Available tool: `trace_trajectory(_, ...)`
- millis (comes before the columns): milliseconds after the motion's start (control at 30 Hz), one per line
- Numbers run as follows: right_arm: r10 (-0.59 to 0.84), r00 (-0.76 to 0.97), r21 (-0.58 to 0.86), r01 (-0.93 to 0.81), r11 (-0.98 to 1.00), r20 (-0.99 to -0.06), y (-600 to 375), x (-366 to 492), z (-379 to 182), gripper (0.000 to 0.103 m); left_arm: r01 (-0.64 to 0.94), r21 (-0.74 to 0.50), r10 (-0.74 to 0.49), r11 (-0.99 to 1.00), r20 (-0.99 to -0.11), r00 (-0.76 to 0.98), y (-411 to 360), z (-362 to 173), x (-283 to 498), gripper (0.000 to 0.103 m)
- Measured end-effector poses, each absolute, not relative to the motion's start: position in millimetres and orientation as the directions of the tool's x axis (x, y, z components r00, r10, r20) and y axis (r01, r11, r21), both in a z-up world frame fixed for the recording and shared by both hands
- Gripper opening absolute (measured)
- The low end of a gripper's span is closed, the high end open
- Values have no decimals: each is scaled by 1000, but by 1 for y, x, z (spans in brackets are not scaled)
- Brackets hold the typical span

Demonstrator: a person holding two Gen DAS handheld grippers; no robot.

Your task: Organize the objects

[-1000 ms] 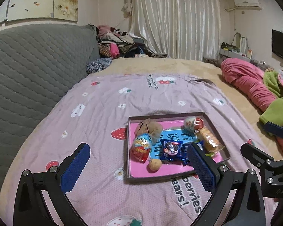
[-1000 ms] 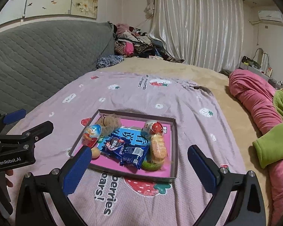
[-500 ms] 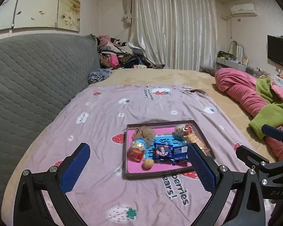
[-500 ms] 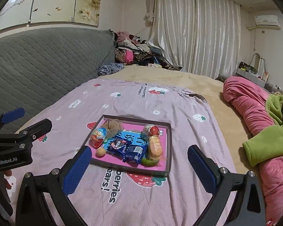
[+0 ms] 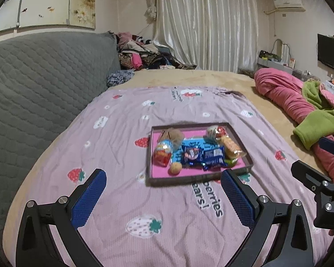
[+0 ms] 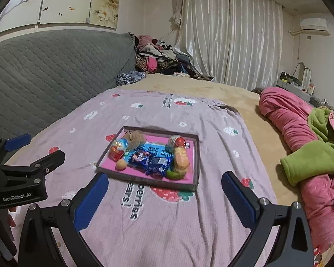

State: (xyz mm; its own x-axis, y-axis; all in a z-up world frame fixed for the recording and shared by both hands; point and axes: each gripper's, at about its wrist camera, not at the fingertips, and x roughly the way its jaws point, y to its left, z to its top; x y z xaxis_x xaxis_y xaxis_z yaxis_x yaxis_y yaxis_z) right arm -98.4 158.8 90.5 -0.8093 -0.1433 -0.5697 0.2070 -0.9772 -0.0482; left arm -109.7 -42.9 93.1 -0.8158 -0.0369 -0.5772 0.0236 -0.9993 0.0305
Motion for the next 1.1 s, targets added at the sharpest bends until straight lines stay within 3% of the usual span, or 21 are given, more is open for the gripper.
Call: trace_trajectory(1100,-137,-760,-31,202,-979,-635,157,-57,27,103,17,43,-40,-999,-624,-780,-32,26,-60,102)
